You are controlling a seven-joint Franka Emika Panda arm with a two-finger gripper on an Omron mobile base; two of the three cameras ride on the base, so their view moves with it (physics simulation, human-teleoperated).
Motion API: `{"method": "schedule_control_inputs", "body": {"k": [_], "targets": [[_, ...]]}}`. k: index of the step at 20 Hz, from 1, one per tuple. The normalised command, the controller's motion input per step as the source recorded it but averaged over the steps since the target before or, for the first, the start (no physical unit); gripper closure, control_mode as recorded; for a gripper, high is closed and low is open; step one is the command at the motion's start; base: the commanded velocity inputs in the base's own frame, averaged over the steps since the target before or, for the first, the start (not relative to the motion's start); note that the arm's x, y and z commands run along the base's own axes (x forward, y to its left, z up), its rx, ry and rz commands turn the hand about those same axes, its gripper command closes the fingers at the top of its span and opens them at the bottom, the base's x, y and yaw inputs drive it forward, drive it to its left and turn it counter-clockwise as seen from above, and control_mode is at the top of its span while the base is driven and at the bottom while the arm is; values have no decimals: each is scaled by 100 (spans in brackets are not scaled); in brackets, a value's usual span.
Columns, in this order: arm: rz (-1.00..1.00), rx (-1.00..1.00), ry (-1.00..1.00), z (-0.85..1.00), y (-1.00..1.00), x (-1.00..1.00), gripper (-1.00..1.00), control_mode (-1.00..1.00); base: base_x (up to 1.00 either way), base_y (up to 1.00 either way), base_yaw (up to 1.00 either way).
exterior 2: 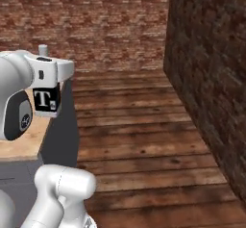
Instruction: There is a bowl on the dining counter. Grab a lemon wedge from the fridge and place it in the bowl. Then get the liquor bottle and glass cup from the cabinet and place them next to the bowl.
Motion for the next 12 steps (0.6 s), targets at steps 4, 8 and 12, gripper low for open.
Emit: {"method": "schedule_control_inputs", "body": {"k": [4, 8, 12], "targets": [[0, 0, 0, 0, 0, 0, 100, 100, 70, -42, 62], [0, 0, 0, 0, 0, 0, 100, 100, 75, -63, 50], [0, 0, 0, 0, 0, 0, 100, 100, 73, -76, 43]]}}
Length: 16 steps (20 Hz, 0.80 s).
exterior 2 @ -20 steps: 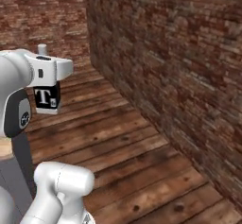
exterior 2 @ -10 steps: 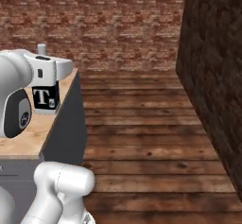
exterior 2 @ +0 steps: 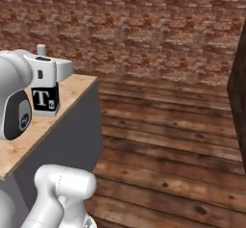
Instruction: There is a bowl on the dining counter. Grab a lemon wedge from the fridge and place it in the bowl. Then get the liquor bottle and glass cup from the cabinet and place them next to the bowl.
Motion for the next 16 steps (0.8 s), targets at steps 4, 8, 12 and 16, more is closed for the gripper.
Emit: {"method": "schedule_control_inputs", "body": {"k": [4, 8, 12, 16], "targets": [[0, 0, 0, 0, 0, 0, 100, 100, 70, -83, 38], [0, 0, 0, 0, 0, 0, 100, 100, 70, -82, 38], [0, 0, 0, 0, 0, 0, 100, 100, 70, -77, 41], [0, 0, 0, 0, 0, 0, 100, 100, 79, -68, 45]]}}
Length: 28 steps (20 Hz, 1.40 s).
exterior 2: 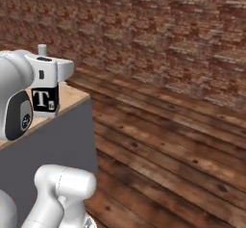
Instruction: There is a bowl on the dining counter. Grab a lemon wedge from the fridge and place it in the bowl. Then get the liquor bottle and glass cup from the cabinet and place them next to the bowl.
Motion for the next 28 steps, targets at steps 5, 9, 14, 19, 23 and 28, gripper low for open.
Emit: {"method": "schedule_control_inputs", "body": {"k": [5, 9, 14, 19, 23, 28], "targets": [[0, 0, 0, 0, 0, 0, 100, 100, 86, -57, 49], [0, 0, 0, 0, 0, 0, 100, 100, 85, -55, 49], [0, 0, 0, 0, 0, 0, 100, 100, 85, -52, 50], [0, 0, 0, 0, 0, 0, 100, 100, 81, -57, 49], [0, 0, 0, 0, 0, 0, 100, 100, 80, -60, 48], [0, 0, 0, 0, 0, 0, 100, 100, 81, -62, 48]]}}
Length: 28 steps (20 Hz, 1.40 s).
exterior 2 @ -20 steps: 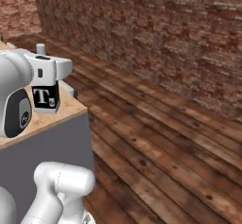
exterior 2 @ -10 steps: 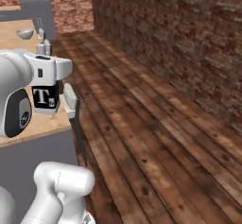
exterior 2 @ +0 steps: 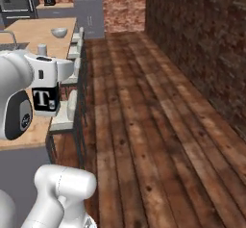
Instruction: There is a bowl on the dining counter. Grab a lemon wedge from the fridge and place it in the bowl. Then get the liquor bottle and glass cup from the cabinet and place them next to the bowl.
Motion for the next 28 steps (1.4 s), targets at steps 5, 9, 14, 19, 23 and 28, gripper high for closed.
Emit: {"method": "schedule_control_inputs", "body": {"k": [5, 9, 14, 19, 23, 28], "targets": [[0, 0, 0, 0, 0, 0, 100, 100, 82, -65, 46], [0, 0, 0, 0, 0, 0, 100, 100, 83, -66, 45], [0, 0, 0, 0, 0, 0, 100, 100, 86, -65, 44], [0, 0, 0, 0, 0, 0, 100, 100, 87, -64, 43], [0, 0, 0, 0, 0, 0, 100, 100, 89, -65, 42], [0, 0, 0, 0, 0, 0, 100, 100, 92, -64, 40]]}}
